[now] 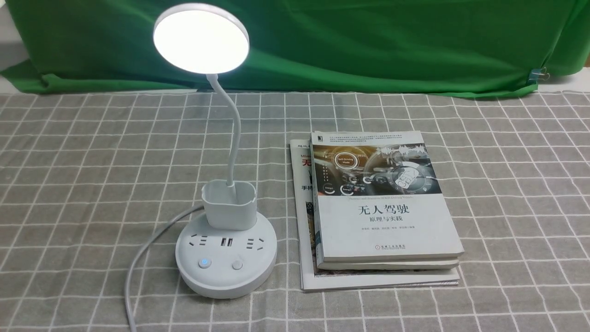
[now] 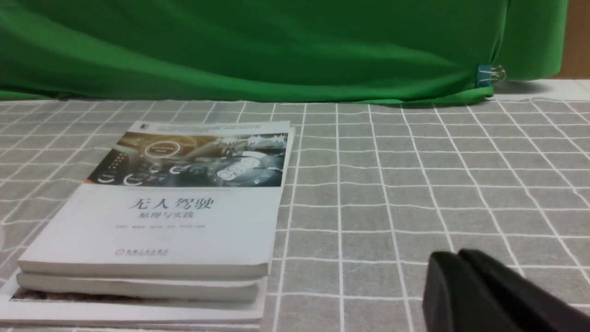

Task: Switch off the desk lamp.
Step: Use the left arm to press the button switch on the lamp holder

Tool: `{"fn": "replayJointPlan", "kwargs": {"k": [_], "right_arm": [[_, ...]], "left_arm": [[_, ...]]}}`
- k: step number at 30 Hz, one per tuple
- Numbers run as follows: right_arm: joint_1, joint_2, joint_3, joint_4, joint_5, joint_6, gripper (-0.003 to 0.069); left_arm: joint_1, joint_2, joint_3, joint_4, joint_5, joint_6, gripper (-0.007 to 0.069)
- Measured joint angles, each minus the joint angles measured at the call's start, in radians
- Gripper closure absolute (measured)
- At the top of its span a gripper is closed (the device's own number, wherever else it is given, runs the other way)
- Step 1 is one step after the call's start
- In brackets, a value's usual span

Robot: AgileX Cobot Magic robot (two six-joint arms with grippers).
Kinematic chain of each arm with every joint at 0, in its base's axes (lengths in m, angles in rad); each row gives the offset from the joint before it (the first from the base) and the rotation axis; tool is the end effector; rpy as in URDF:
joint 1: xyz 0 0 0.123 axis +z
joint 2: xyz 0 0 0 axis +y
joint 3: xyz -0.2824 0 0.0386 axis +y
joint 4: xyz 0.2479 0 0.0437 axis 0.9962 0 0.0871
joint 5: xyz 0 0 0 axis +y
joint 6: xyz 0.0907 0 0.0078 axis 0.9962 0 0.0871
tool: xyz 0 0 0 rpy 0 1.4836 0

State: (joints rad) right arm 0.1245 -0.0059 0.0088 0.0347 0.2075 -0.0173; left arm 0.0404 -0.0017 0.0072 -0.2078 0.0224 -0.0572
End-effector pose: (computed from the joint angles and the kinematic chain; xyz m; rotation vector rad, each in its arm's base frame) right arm 0.0552 0.0076 0.1916 -0.0967 1.6924 0.1117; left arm 0.0565 0.0018 0.2088 -0.2265 1.4967 -0.1835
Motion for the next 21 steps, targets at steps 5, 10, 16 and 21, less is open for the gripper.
{"fn": "replayJointPlan", "kwargs": {"k": [5,10,16,21], "right_arm": [[0.0,0.0,0.0,0.0,0.0,0.0,0.0622],[0.0,0.0,0.0,0.0,0.0,0.0,0.0622],[0.0,0.0,0.0,0.0,0.0,0.0,0.0622],[0.0,0.0,0.0,0.0,0.0,0.0,0.0622]], "left_arm": [[0.0,0.0,0.0,-0.166,-0.13,-0.132,0.0606],[0.0,0.005,-0.038,-0.2,-0.095,-0.177,0.0606],[0.0,0.207,-0.335,-0.101,0.326,-0.121,0.0606],[0.0,0.55,-0.613,-0.087,0.739,0.104,0.0606]]}}
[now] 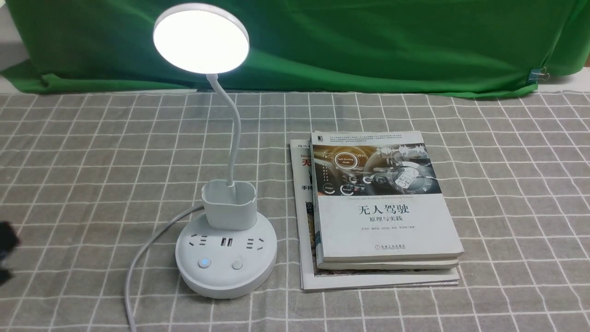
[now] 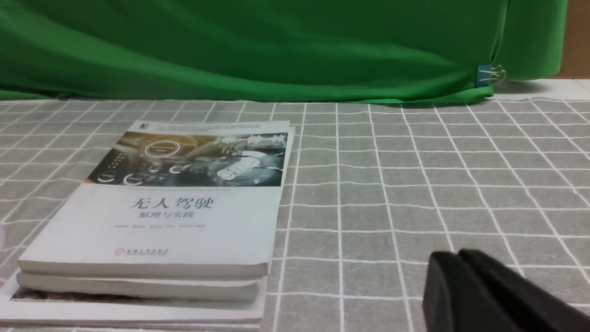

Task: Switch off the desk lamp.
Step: Use the left arm to press the button switch on the lamp holder

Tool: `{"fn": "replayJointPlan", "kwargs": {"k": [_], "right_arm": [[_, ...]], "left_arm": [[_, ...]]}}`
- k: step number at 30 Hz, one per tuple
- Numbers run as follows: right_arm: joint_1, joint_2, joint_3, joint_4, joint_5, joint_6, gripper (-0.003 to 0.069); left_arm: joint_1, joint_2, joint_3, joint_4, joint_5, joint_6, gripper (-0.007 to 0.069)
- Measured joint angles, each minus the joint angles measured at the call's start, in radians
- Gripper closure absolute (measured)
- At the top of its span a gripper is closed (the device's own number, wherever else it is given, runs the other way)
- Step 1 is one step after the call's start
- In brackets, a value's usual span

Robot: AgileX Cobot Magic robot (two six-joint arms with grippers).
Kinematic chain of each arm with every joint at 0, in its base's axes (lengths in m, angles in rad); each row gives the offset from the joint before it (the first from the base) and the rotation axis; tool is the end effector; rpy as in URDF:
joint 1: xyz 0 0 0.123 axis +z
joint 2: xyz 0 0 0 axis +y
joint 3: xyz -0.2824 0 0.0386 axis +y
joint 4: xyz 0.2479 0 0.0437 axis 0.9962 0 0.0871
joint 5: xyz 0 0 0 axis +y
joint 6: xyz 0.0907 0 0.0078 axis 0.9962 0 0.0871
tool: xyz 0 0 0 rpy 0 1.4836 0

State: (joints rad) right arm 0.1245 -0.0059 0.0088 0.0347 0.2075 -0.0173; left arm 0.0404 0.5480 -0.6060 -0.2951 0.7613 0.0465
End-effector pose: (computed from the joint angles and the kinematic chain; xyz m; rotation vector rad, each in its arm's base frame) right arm 0.0552 0.0076 0.1916 -0.0967 1.6924 0.1117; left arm 0.0985 -0.0143 0.3110 -0.1114 2.1629 -0.2932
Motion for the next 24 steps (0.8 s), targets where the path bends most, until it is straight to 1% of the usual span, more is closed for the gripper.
{"fn": "replayJointPlan", "kwargs": {"k": [3,5,7,8,11,17,19,22,24], "right_arm": [[0.0,0.0,0.0,0.0,0.0,0.0,0.0622],[0.0,0.0,0.0,0.0,0.0,0.0,0.0622],[0.0,0.0,0.0,0.0,0.0,0.0,0.0622],[0.0,0.0,0.0,0.0,0.0,0.0,0.0622],[0.0,0.0,0.0,0.0,0.0,0.0,0.0622],[0.0,0.0,0.0,0.0,0.0,0.0,0.0622],[0.0,0.0,0.0,0.0,0.0,0.0,0.0622],[0.0,0.0,0.0,0.0,0.0,0.0,0.0622],[0.0,0.0,0.0,0.0,0.0,0.0,0.0622]], "left_arm": [[-0.004,0.187,-0.084,0.003,0.105,0.095,0.0606],[-0.023,0.286,-0.114,0.015,0.127,0.111,0.0606],[-0.065,0.401,-0.14,0.035,0.129,0.118,0.0606],[-0.105,0.477,-0.155,0.048,0.124,0.12,0.0606],[-0.199,0.603,-0.185,0.062,0.113,0.12,0.0606],[-0.423,0.833,-0.311,0.151,0.1,0.011,0.0606],[-0.481,0.915,-0.361,0.15,0.1,-0.003,0.0606],[-0.502,0.999,-0.43,0.118,0.101,-0.011,0.0606],[-0.504,1.036,-0.46,0.118,0.101,-0.011,0.0606]]}}
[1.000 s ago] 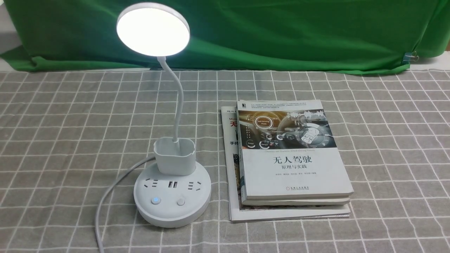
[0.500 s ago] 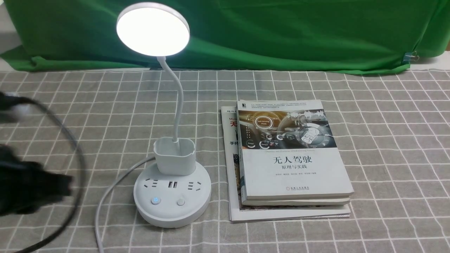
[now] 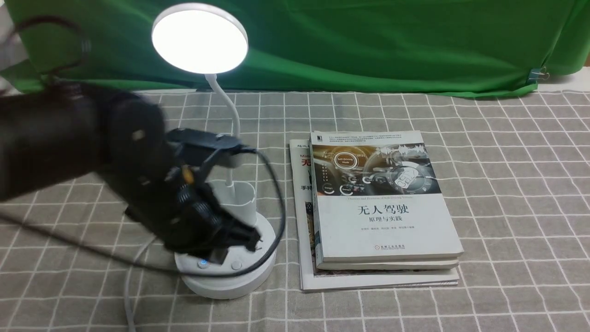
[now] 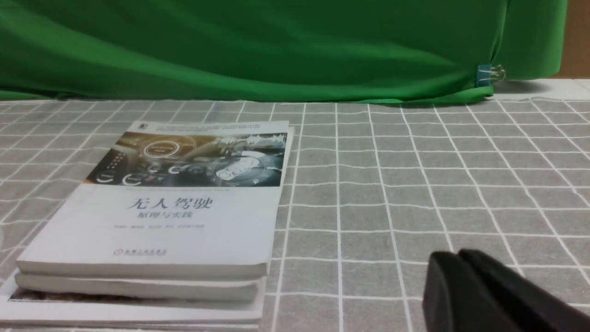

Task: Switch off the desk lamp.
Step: Use the left arm to press the button switch on the lamp holder

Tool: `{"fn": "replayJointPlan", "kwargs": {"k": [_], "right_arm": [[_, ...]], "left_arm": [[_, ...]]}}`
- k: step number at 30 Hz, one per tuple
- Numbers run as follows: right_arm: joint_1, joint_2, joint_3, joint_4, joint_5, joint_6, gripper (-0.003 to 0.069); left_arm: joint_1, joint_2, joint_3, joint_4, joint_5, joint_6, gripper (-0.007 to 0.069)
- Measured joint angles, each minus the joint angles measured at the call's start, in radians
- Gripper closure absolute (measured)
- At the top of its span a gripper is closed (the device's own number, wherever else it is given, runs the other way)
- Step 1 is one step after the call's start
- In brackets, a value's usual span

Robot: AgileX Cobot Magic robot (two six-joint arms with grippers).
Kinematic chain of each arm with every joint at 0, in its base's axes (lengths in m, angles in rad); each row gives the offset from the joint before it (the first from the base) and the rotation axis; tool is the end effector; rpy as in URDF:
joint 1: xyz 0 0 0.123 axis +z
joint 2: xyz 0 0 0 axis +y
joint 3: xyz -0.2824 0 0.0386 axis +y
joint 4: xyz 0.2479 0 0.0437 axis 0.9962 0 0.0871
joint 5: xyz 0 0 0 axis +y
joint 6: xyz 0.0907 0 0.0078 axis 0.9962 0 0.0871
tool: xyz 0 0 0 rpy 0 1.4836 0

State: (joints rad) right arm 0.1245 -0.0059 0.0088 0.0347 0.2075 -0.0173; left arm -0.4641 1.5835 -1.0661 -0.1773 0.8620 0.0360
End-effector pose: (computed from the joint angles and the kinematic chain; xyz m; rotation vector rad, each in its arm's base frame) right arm 0.0552 0.0076 0.1916 -0.0967 1.6924 0.1117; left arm 0.2669 -0.1473 0.2337 0.5783 2.8285 -0.2989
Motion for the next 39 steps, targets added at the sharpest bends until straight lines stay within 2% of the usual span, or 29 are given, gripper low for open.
{"fn": "replayJointPlan", "kwargs": {"k": [9,17,39], "right_arm": [[0.0,0.0,0.0,0.0,0.0,0.0,0.0622],[0.0,0.0,0.0,0.0,0.0,0.0,0.0622],[0.0,0.0,0.0,0.0,0.0,0.0,0.0622]], "left_arm": [[-0.009,0.141,-0.122,0.004,0.044,-0.002,0.0606],[-0.017,0.177,-0.13,-0.002,0.085,0.012,0.0606],[-0.03,0.261,-0.147,0.005,0.062,0.018,0.0606]]}}
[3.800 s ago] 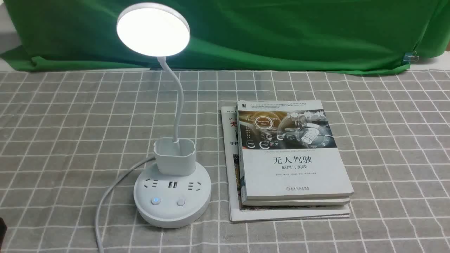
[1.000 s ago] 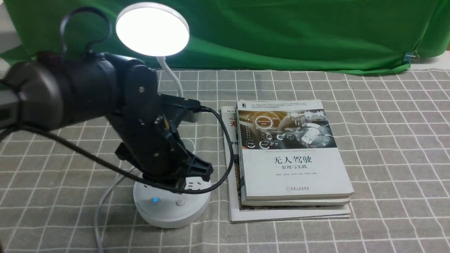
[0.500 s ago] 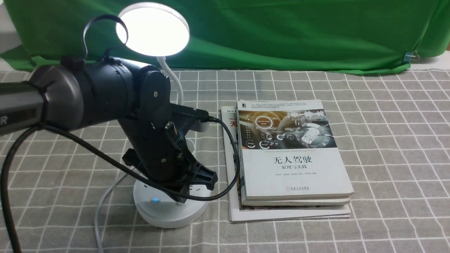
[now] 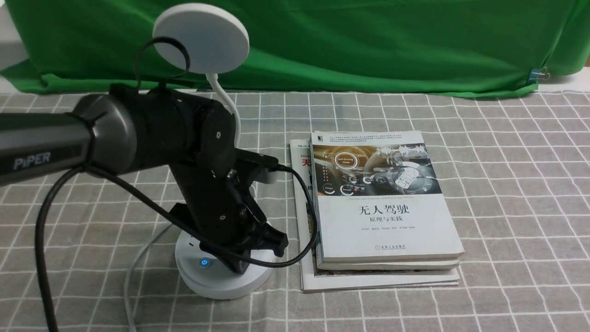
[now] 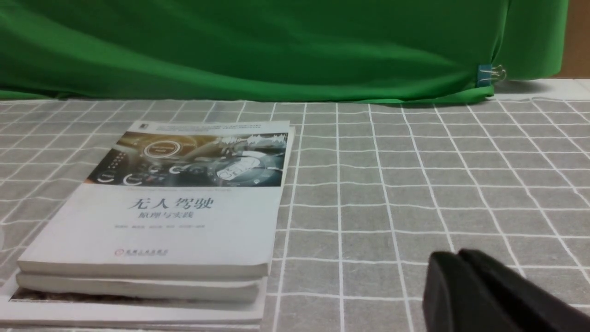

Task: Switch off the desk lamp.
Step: Use the left arm to press the button switch on the lamp holder

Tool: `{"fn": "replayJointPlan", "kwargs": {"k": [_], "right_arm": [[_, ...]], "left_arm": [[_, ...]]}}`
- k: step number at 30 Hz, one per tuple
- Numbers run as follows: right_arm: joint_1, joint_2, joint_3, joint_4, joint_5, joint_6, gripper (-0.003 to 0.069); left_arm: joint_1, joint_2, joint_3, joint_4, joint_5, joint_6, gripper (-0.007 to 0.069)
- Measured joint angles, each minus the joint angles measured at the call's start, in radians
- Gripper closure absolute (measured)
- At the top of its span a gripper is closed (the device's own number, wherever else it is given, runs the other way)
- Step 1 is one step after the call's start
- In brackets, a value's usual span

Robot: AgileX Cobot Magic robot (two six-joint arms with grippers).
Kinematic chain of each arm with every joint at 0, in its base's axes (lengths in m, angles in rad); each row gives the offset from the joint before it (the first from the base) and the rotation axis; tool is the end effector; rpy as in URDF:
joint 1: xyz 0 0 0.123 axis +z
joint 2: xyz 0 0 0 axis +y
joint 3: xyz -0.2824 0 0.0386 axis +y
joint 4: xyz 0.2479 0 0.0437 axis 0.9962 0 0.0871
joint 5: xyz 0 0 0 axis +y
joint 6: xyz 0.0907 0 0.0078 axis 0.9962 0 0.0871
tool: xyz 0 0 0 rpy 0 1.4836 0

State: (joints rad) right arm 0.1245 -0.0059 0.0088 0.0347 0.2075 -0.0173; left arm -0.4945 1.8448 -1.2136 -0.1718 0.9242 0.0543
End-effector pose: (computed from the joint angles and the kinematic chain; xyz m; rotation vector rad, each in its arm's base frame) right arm 0.0552 0.0076 0.1916 -0.0967 1.6924 0.1117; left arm 0.3015 -0.1767 0.1838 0.6866 2.9850 -0.2474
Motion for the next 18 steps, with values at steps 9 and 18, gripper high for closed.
{"fn": "replayJointPlan", "kwargs": {"k": [9,18], "right_arm": [[0.0,0.0,0.0,0.0,0.0,0.0,0.0622],[0.0,0.0,0.0,0.0,0.0,0.0,0.0622]], "left_arm": [[-0.001,-0.083,0.005,0.033,0.01,-0.006,0.0606],[-0.003,-0.069,0.005,0.024,-0.01,-0.008,0.0606]]}}
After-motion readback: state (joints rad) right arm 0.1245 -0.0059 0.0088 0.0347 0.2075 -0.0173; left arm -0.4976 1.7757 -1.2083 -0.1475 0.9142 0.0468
